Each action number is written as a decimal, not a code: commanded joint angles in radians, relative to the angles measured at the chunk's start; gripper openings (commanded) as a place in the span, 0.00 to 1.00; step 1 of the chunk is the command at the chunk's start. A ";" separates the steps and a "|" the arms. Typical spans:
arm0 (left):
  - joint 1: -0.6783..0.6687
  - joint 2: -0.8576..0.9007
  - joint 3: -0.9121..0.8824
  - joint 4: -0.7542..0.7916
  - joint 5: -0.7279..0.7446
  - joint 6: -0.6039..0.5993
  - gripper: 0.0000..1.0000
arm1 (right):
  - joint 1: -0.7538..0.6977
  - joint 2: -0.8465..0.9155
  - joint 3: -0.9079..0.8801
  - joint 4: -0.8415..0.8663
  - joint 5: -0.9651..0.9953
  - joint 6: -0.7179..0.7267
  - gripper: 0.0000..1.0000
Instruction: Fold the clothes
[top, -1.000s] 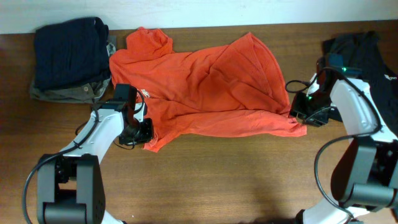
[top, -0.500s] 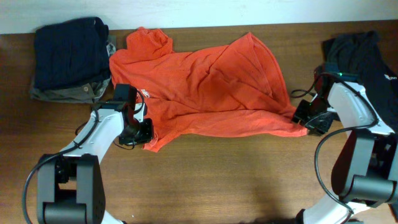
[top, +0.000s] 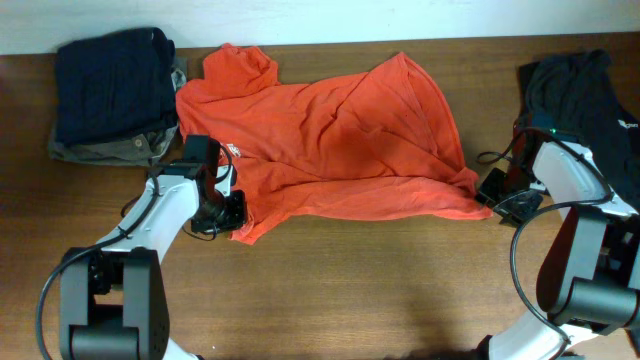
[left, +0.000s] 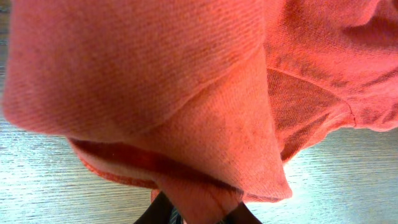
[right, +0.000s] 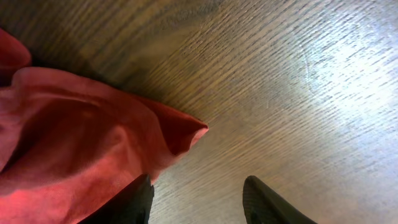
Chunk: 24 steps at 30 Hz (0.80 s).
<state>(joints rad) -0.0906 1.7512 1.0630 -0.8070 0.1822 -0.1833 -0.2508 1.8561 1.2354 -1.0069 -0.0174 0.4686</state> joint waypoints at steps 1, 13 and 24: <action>0.000 0.005 -0.004 -0.005 -0.007 0.005 0.18 | 0.002 0.003 -0.009 0.024 -0.025 0.011 0.52; 0.000 0.005 -0.004 -0.005 -0.007 0.005 0.18 | 0.002 0.004 -0.009 0.062 -0.062 0.012 0.37; 0.000 0.005 -0.004 -0.009 -0.007 0.005 0.18 | 0.002 0.004 -0.053 0.107 -0.050 0.012 0.41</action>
<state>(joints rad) -0.0906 1.7512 1.0630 -0.8116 0.1822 -0.1833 -0.2508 1.8561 1.2015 -0.9073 -0.0757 0.4717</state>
